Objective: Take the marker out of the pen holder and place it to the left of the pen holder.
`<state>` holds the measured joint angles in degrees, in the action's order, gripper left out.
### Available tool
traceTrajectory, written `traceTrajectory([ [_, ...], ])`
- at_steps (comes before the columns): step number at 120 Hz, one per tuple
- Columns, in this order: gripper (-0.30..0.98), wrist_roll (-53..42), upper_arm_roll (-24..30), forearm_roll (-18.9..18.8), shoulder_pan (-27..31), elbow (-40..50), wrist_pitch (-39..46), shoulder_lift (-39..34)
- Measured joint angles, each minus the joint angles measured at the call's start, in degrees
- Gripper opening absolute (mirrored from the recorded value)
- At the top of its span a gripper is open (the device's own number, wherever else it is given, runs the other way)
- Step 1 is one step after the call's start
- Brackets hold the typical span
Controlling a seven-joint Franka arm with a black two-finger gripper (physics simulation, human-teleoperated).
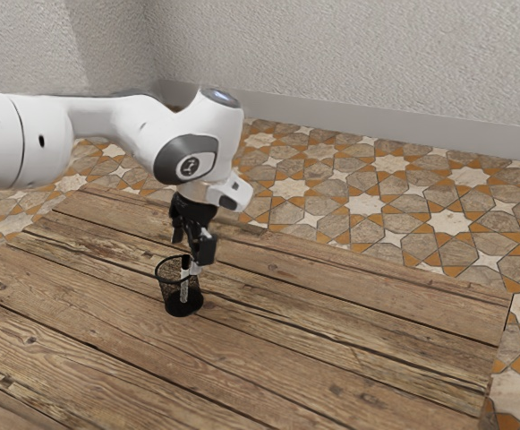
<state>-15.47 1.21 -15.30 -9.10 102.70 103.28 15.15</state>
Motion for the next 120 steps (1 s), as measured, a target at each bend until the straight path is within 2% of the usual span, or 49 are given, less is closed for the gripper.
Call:
traceTrajectory([
  [25,0.69,-6.06,-0.49,-2.88,0.12,6.75,5.83,-2.23],
  [56,0.69,-13.70,-0.86,-3.43,-0.20,7.02,8.38,-3.62],
  [83,0.69,-21.80,-1.96,1.29,1.65,6.60,7.89,-1.74],
  [98,0.68,-25.46,-2.07,2.20,1.64,6.51,8.89,-1.03],
  [120,0.57,-29.65,-2.08,2.56,1.20,6.54,10.81,-1.01],
])
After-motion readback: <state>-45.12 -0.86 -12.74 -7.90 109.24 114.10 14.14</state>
